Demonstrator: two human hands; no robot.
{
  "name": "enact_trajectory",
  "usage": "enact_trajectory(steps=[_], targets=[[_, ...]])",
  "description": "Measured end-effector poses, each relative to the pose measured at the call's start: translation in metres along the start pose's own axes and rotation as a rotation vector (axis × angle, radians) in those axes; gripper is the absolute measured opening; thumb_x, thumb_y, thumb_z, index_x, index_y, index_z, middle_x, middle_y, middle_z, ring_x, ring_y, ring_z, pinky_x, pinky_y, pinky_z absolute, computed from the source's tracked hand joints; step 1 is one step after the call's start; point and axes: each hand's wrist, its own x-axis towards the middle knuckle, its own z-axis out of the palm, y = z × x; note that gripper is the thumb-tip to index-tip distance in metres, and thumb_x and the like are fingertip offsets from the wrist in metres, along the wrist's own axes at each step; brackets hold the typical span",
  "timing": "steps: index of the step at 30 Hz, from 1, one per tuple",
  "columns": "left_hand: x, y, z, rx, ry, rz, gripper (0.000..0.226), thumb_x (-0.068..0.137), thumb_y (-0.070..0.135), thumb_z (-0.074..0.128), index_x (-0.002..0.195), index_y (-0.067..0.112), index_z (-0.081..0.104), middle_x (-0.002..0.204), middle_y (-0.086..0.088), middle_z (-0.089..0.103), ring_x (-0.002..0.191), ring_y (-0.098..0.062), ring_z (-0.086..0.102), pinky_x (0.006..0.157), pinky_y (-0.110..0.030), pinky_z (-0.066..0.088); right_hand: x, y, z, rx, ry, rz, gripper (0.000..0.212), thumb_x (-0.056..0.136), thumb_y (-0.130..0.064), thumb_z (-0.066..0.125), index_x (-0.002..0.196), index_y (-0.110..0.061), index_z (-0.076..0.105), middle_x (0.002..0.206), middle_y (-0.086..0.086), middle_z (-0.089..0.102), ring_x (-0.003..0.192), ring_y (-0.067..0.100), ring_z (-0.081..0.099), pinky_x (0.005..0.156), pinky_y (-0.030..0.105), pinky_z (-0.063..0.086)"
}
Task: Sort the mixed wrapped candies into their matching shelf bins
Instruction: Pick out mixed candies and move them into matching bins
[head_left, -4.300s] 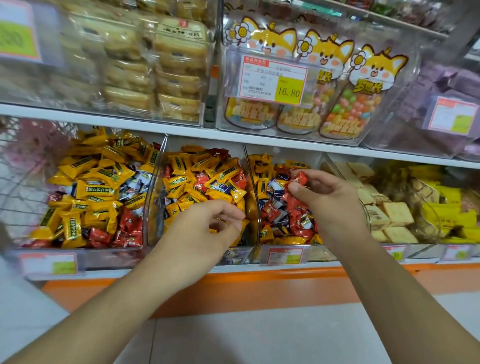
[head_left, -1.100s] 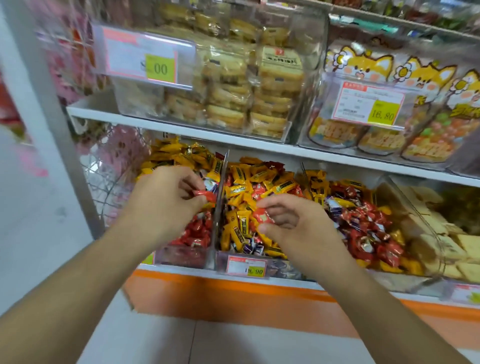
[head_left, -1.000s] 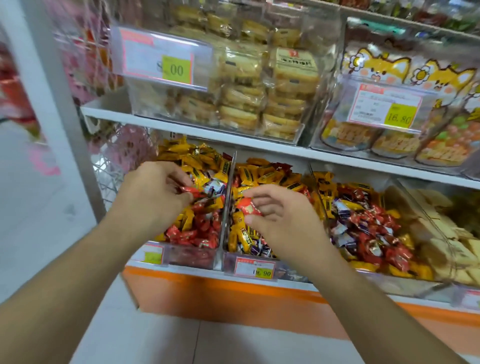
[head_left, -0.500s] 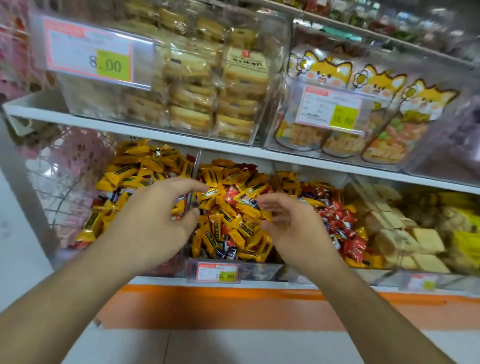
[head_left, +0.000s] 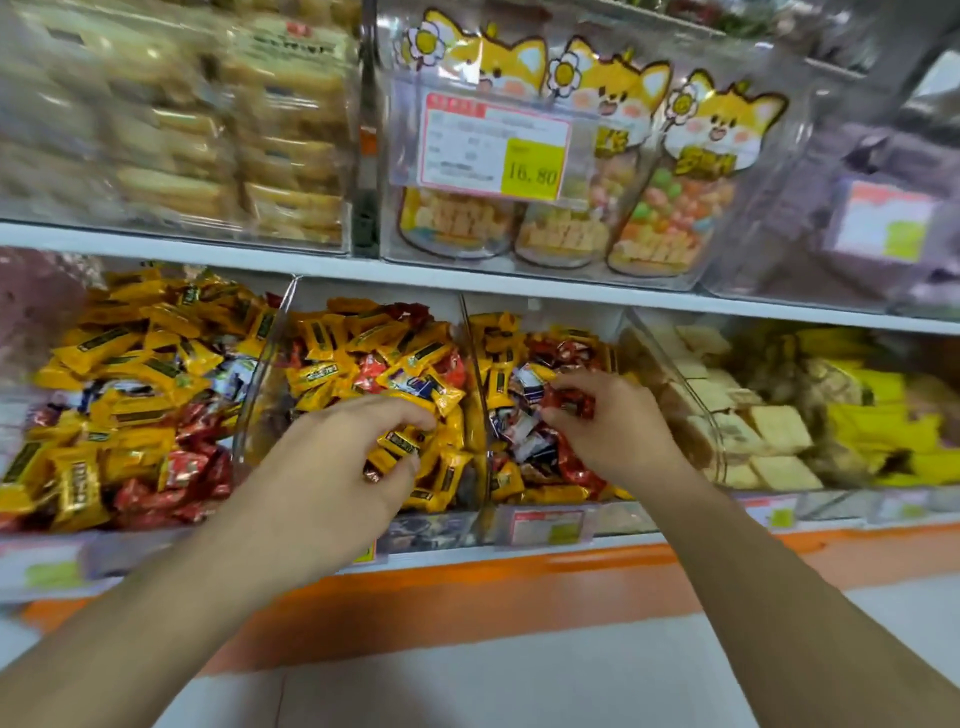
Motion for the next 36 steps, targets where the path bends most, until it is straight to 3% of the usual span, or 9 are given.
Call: enact_trajectory(steps=[6, 9, 12, 16, 20, 24, 27, 33, 36], targets=[[-0.001, 0.001, 0.001, -0.002, -0.012, -0.032, 0.028, 0.096, 0.037, 0.065, 0.12, 0.051, 0.061, 0.123, 0.037, 0.053, 0.1, 0.014, 0.054, 0.072, 0.002, 0.034, 0.004, -0.001, 0.008, -0.002, 0.105, -0.005, 0.005, 0.093, -0.031, 0.078, 0.097, -0.028, 0.075, 0.105, -0.007, 0.072, 0.094, 0.014, 0.067, 0.074, 0.026, 0.053], [-0.003, 0.001, 0.0, -0.003, -0.012, -0.031, 0.028, 0.096, 0.035, 0.065, 0.119, 0.05, 0.061, 0.121, 0.036, 0.055, 0.106, 0.009, 0.055, 0.073, -0.002, 0.035, -0.002, -0.002, 0.005, 0.014, 0.115, 0.016, 0.012, 0.094, -0.023, 0.077, 0.087, -0.029, 0.069, 0.096, -0.01, 0.068, 0.091, 0.015, 0.064, 0.071, 0.029, 0.051], [-0.008, 0.0, -0.002, -0.028, -0.007, -0.038, 0.029, 0.096, 0.033, 0.065, 0.12, 0.049, 0.062, 0.12, 0.033, 0.059, 0.107, 0.008, 0.056, 0.075, -0.004, 0.037, -0.008, -0.004, 0.005, 0.055, 0.117, 0.027, 0.016, 0.092, -0.014, 0.077, 0.091, -0.027, 0.068, 0.091, -0.011, 0.067, 0.09, 0.014, 0.063, 0.071, 0.032, 0.054], [-0.011, -0.002, -0.007, -0.091, 0.004, -0.04, 0.028, 0.097, 0.026, 0.067, 0.117, 0.044, 0.065, 0.109, 0.033, 0.061, 0.104, 0.022, 0.052, 0.076, 0.002, 0.04, -0.011, -0.018, -0.009, 0.244, 0.186, 0.068, 0.023, 0.09, -0.012, 0.08, 0.095, -0.032, 0.071, 0.089, -0.013, 0.068, 0.085, 0.002, 0.063, 0.067, 0.016, 0.046], [-0.014, -0.001, -0.012, -0.213, 0.031, -0.069, 0.025, 0.094, 0.026, 0.072, 0.114, 0.04, 0.066, 0.105, 0.025, 0.067, 0.1, 0.013, 0.062, 0.087, -0.017, 0.053, -0.031, -0.061, -0.02, 0.593, 0.132, 0.026, 0.023, 0.085, -0.01, 0.085, 0.092, -0.031, 0.074, 0.088, -0.008, 0.073, 0.086, 0.011, 0.07, 0.077, 0.034, 0.06], [-0.018, 0.003, -0.02, -0.316, 0.031, -0.087, 0.028, 0.091, 0.039, 0.073, 0.116, 0.043, 0.062, 0.103, 0.021, 0.066, 0.094, 0.009, 0.066, 0.079, -0.011, 0.05, -0.057, -0.111, -0.007, 0.821, -0.039, -0.062, 0.018, 0.087, -0.002, 0.081, 0.096, -0.017, 0.077, 0.088, 0.005, 0.075, 0.079, 0.025, 0.075, 0.073, 0.038, 0.064], [-0.025, -0.002, -0.032, -0.343, 0.094, -0.126, 0.015, 0.092, 0.026, 0.074, 0.101, 0.036, 0.068, 0.085, 0.013, 0.069, 0.074, -0.001, 0.072, 0.07, -0.023, 0.059, -0.062, -0.131, 0.007, 0.902, -0.097, -0.066, 0.017, 0.088, 0.002, 0.078, 0.097, -0.013, 0.078, 0.087, 0.009, 0.076, 0.079, 0.027, 0.076, 0.076, 0.038, 0.064], [-0.041, -0.042, -0.078, 0.047, 0.287, -0.272, 0.014, 0.091, 0.038, 0.074, 0.092, 0.043, 0.062, 0.088, 0.022, 0.063, 0.081, 0.003, 0.06, 0.065, -0.019, 0.046, -0.061, -0.148, 0.021, 0.813, -0.135, -0.079, 0.014, 0.094, -0.005, 0.073, 0.099, -0.018, 0.078, 0.092, 0.002, 0.077, 0.085, 0.017, 0.076, 0.071, 0.03, 0.063], [-0.044, -0.067, -0.097, 0.191, 0.329, -0.34, 0.019, 0.092, 0.041, 0.071, 0.11, 0.041, 0.064, 0.111, 0.014, 0.07, 0.084, -0.007, 0.065, 0.07, -0.028, 0.051, -0.055, -0.144, 0.019, 0.728, -0.089, -0.089, 0.014, 0.096, -0.012, 0.073, 0.098, -0.025, 0.077, 0.093, -0.004, 0.076, 0.087, 0.012, 0.074, 0.075, 0.03, 0.063]])
